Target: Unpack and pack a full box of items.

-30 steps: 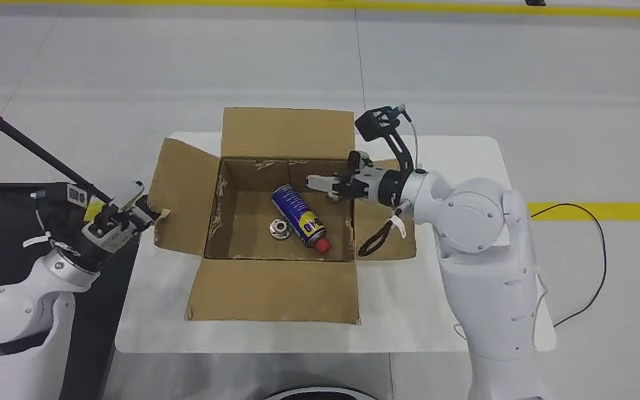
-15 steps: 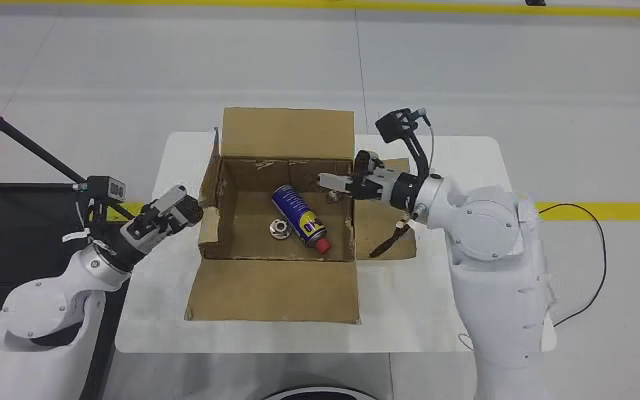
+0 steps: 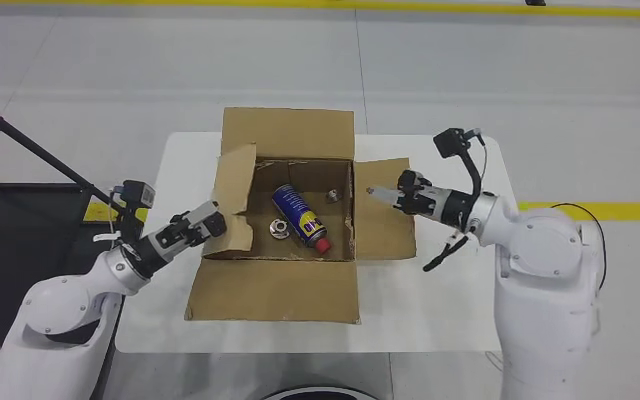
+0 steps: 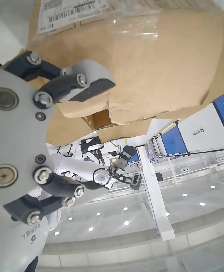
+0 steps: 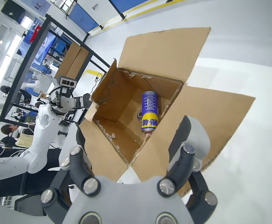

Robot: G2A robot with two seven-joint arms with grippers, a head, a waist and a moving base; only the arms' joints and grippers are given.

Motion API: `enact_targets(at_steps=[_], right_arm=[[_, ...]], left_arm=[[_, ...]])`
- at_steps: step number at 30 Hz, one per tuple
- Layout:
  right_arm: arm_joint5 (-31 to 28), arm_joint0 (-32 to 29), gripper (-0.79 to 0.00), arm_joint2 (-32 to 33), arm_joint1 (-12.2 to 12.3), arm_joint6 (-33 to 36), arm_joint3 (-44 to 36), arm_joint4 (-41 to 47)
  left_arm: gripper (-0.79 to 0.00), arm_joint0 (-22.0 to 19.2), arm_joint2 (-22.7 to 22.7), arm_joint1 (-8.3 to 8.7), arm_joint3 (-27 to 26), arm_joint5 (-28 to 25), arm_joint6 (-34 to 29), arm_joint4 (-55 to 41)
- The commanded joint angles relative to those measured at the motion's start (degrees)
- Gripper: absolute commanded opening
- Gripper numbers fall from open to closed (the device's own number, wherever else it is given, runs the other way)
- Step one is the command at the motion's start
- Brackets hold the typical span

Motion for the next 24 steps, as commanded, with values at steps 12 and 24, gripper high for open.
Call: enact_targets(at_steps=[12, 24], right_arm=[[5.5, -3.02, 0.0, 4.73, 2.25, -1.01, 1.44, -1.57], [2.61, -2.45, 0.0, 2.39, 3.62, 1.61, 4.3, 5.66]], left_arm=[[0.0, -0.52, 1.94, 0.2, 0.36, 3.08, -1.01, 2.29], [0.0, 0.47, 3.41, 0.2, -0.04, 4.37, 0.62, 4.4]])
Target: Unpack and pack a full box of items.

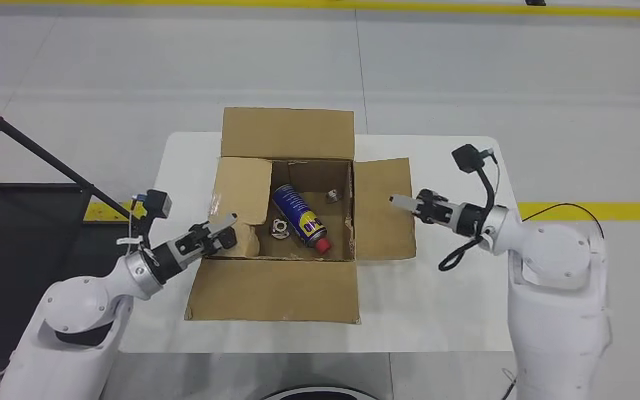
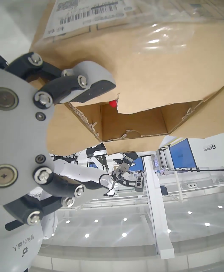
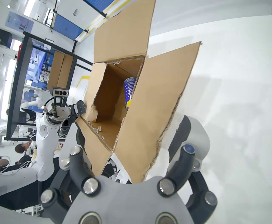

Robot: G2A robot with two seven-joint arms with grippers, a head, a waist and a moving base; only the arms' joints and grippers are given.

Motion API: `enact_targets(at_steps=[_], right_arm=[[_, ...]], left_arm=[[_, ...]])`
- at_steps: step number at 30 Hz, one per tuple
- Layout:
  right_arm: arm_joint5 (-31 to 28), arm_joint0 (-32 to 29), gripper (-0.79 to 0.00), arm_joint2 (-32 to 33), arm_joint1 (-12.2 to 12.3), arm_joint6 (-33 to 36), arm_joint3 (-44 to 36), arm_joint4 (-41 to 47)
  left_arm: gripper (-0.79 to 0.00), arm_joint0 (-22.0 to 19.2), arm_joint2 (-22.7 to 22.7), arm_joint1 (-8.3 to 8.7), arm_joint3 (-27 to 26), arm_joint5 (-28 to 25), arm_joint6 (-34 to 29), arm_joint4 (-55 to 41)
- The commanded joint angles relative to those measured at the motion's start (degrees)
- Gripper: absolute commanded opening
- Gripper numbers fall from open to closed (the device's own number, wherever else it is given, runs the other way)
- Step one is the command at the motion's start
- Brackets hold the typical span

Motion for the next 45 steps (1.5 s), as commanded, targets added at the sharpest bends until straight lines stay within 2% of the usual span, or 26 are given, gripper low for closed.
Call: enact_targets(at_steps=[1, 15, 20, 29, 40, 45], right_arm=[[-0.79, 0.69, 0.0, -0.37, 0.24, 1.69, 0.81, 2.32], [0.75, 1.63, 0.0, -1.44, 2.23, 2.47, 4.59, 2.79], [-1.9, 1.6, 0.0, -2.23, 2.57, 2.35, 5.7, 9.07], [-9.24, 2.88, 0.0, -3.92, 2.74, -3.33, 6.16, 22.35], [-14.68, 10.5, 0.0, -16.53, 1.75, -9.56, 11.3, 25.47], [-15.97, 13.92, 0.0, -22.25, 1.08, -12.18, 14.73, 24.36]], left_arm=[[0.0, 0.18, 0.08, 0.0, -0.19, 0.1, 0.17, 0.14], [0.0, 1.27, 0.59, 0.01, -1.4, 0.36, 1.5, 1.19], [0.0, 1.51, 0.76, 0.01, -1.77, 0.43, 1.82, 1.52], [0.0, 1.89, 1.31, -0.03, -2.37, 0.38, 2.6, 1.78], [0.0, 2.1, 0.89, 0.0, -2.52, 0.36, 3.12, 1.8], [0.0, 2.14, -0.47, -0.12, -2.32, 0.07, 6.08, 0.89]])
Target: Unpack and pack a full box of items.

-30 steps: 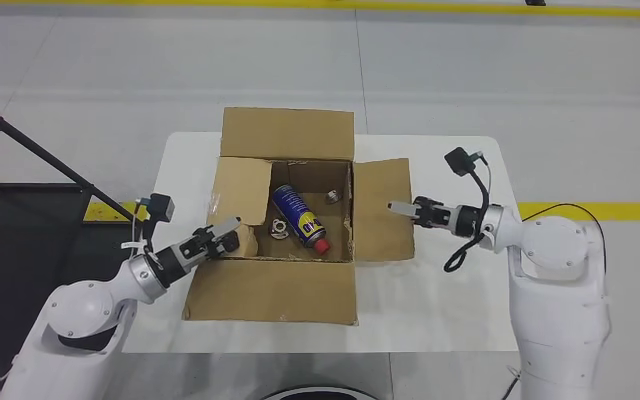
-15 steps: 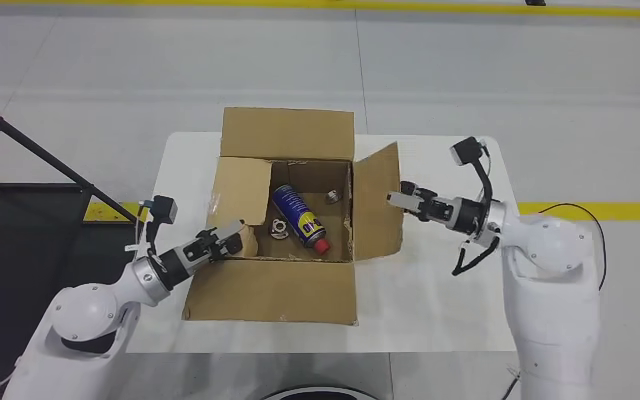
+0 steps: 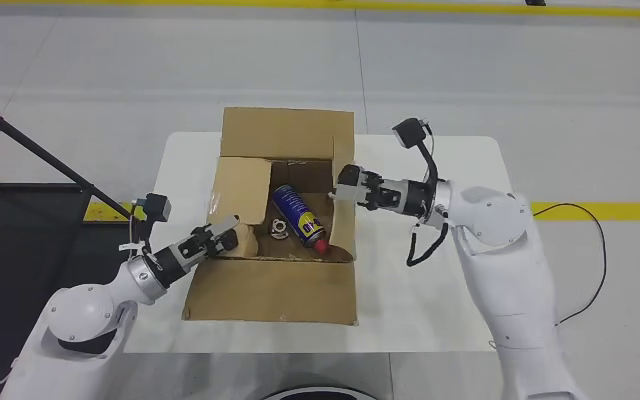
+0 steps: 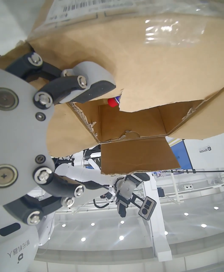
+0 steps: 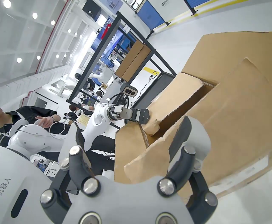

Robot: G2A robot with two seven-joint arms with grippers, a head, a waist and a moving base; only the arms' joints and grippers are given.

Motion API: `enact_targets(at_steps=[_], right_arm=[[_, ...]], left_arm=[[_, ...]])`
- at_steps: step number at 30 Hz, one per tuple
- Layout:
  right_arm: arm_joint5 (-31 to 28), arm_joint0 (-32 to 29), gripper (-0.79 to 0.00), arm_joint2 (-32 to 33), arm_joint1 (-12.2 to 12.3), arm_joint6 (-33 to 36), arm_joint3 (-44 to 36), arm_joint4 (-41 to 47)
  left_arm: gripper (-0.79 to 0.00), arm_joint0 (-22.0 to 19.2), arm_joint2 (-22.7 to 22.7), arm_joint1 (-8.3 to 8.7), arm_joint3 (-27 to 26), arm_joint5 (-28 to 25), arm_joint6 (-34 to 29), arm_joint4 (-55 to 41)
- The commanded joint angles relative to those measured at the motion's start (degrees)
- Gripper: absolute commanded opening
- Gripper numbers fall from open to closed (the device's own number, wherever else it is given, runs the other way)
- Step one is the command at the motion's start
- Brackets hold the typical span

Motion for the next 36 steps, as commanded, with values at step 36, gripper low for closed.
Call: enact_targets(at_steps=[36], right_arm=[[0.15, 8.39, 0.0, -16.53, -1.48, -2.92, 10.61, -9.42]], left_arm=[[0.0, 7.14, -22.68, 2.95, 6.96, -3.19, -43.89, -18.42]])
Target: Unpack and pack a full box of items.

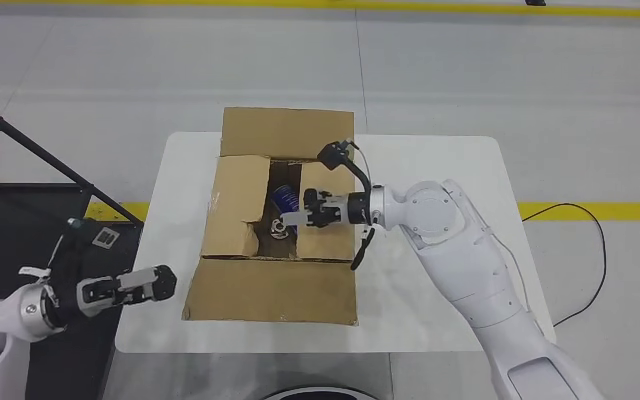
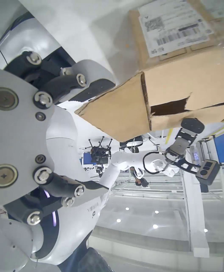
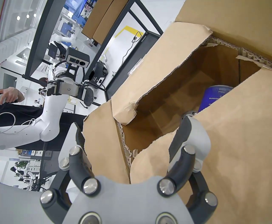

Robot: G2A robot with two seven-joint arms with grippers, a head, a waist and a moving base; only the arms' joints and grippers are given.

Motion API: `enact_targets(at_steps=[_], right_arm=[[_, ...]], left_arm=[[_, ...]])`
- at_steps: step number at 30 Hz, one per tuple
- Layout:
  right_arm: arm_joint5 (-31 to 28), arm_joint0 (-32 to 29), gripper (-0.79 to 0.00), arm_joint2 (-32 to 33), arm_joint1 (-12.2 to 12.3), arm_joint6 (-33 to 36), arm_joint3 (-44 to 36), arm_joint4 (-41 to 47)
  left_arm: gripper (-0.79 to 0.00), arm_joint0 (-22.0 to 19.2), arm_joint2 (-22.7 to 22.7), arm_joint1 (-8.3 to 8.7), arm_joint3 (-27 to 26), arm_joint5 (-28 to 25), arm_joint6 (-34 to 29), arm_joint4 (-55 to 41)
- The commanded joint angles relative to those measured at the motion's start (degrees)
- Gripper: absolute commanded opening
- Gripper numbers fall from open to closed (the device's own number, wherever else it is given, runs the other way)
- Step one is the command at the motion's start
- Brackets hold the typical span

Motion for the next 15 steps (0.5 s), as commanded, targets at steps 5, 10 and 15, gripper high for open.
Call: enact_targets(at_steps=[5, 10, 15], right_arm=[[0.23, 0.01, 0.0, -0.05, 0.19, 0.1, -0.27, 0.01], [0.57, -0.32, 0.0, -0.26, 0.36, 0.11, -0.69, -0.25], [0.93, -0.68, 0.0, -0.21, 0.54, -0.28, -1.36, -0.33]], left_arm=[[0.0, 1.75, 0.86, 0.22, -0.88, -0.28, -3.49, -1.13], [0.0, 2.98, 1.7, 0.34, -1.68, -1.39, -3.93, -0.21], [0.0, 3.6, 2.43, 0.52, -1.89, -1.88, -4.1, 0.48]])
